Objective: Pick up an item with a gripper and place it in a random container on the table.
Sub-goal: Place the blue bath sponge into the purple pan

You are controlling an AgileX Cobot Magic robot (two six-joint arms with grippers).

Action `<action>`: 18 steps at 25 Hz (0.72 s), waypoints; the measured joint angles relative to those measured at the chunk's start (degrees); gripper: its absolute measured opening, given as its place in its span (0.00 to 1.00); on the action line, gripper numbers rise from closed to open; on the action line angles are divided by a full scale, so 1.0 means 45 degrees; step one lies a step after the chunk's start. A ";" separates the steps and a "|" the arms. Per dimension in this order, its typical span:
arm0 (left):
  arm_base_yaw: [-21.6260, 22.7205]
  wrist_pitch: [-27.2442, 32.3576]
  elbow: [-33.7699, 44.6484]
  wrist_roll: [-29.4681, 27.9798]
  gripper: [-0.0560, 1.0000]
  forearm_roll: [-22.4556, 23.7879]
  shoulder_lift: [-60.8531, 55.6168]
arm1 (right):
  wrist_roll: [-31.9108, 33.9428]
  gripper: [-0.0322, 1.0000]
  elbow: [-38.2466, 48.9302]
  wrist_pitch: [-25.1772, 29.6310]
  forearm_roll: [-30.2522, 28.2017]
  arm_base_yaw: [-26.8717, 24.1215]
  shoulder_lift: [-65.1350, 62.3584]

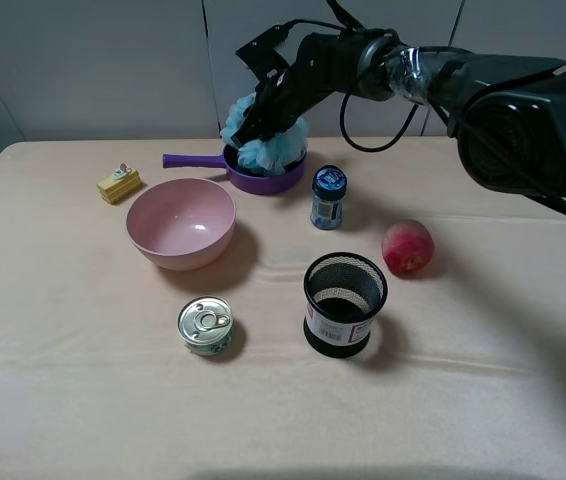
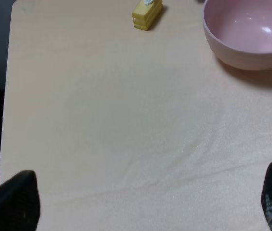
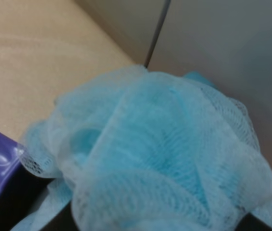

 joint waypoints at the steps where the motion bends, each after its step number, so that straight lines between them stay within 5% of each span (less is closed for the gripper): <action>1: 0.0000 0.0000 0.0000 0.0000 0.93 0.0000 0.0000 | 0.0000 0.29 0.0000 0.0000 0.0000 -0.0013 0.0000; 14: 0.0000 0.0000 0.0000 0.0000 0.93 0.0000 0.0000 | 0.0000 0.29 0.0000 -0.0065 0.0000 -0.0023 0.0000; 18: 0.0000 0.0000 0.0000 0.0000 0.93 0.0000 0.0000 | 0.0000 0.40 0.0000 -0.0118 0.0000 -0.0023 0.0000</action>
